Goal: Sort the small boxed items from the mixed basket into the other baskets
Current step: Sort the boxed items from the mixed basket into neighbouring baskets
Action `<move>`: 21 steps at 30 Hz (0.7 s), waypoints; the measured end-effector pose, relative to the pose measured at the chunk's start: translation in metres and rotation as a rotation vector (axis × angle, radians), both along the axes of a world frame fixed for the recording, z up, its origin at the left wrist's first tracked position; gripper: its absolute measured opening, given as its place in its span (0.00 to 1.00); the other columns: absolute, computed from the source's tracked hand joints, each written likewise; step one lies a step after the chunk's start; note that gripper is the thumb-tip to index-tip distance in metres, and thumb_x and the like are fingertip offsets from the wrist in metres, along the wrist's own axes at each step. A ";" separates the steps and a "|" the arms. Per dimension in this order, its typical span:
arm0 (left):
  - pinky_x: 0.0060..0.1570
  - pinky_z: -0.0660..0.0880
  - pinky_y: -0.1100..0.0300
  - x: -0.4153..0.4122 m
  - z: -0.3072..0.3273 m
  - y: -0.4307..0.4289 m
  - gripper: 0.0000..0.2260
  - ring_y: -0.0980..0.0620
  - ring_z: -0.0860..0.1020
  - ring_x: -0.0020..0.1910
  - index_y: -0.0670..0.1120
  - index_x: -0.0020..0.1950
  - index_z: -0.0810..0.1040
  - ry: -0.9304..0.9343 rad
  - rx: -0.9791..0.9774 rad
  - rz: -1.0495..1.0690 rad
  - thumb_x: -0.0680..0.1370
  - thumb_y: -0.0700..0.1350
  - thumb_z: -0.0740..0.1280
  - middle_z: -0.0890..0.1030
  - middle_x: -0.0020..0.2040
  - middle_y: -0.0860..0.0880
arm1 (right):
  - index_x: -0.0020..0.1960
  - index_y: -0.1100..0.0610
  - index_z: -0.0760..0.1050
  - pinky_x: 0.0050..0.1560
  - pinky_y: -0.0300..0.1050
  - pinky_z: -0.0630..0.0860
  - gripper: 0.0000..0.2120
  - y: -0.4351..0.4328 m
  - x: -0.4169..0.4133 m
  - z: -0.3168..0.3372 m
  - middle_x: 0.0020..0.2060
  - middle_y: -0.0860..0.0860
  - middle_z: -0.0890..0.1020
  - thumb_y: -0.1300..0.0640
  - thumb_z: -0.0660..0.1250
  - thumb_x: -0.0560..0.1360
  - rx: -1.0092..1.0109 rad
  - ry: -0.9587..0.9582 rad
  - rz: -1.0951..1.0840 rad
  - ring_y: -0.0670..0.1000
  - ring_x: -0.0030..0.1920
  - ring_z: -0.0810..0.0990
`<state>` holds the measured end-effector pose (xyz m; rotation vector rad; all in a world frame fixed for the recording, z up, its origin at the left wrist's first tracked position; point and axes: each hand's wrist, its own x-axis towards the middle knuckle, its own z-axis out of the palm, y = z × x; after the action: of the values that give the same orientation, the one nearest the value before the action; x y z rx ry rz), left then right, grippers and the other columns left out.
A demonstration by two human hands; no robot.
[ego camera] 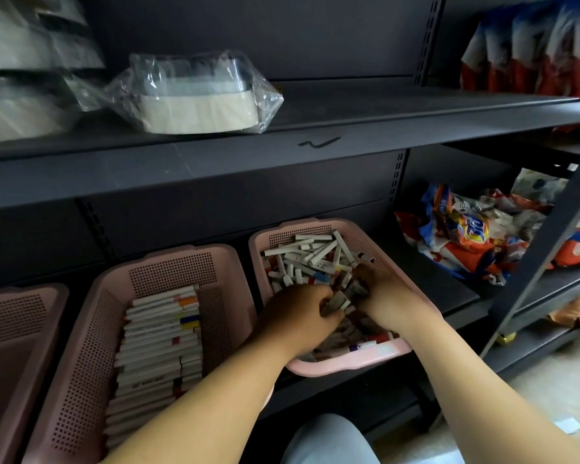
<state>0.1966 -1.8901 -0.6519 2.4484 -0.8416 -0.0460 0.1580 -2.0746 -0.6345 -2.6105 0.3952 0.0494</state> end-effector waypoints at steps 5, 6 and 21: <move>0.47 0.79 0.56 -0.001 0.007 0.002 0.11 0.56 0.80 0.46 0.54 0.52 0.80 0.004 -0.074 0.033 0.79 0.60 0.69 0.83 0.46 0.56 | 0.68 0.47 0.71 0.46 0.42 0.71 0.20 0.002 -0.004 0.016 0.45 0.39 0.75 0.48 0.69 0.77 0.131 -0.116 -0.050 0.41 0.44 0.73; 0.48 0.80 0.54 -0.001 0.008 0.003 0.11 0.56 0.80 0.46 0.54 0.53 0.81 -0.013 -0.074 0.033 0.79 0.60 0.68 0.83 0.47 0.56 | 0.66 0.47 0.72 0.47 0.43 0.73 0.18 0.004 -0.004 0.019 0.44 0.40 0.75 0.50 0.68 0.77 0.169 -0.105 -0.057 0.42 0.45 0.75; 0.54 0.74 0.64 -0.002 0.044 0.102 0.22 0.57 0.79 0.57 0.57 0.69 0.80 -0.067 -0.112 0.094 0.79 0.38 0.66 0.82 0.61 0.55 | 0.52 0.47 0.78 0.31 0.35 0.71 0.06 0.089 0.001 0.054 0.44 0.49 0.83 0.47 0.71 0.77 0.292 -0.188 0.130 0.42 0.36 0.77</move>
<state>0.1946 -1.7879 -0.6075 2.3919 -0.7367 0.1148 0.1589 -1.9853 -0.5804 -2.3241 0.1389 -0.0872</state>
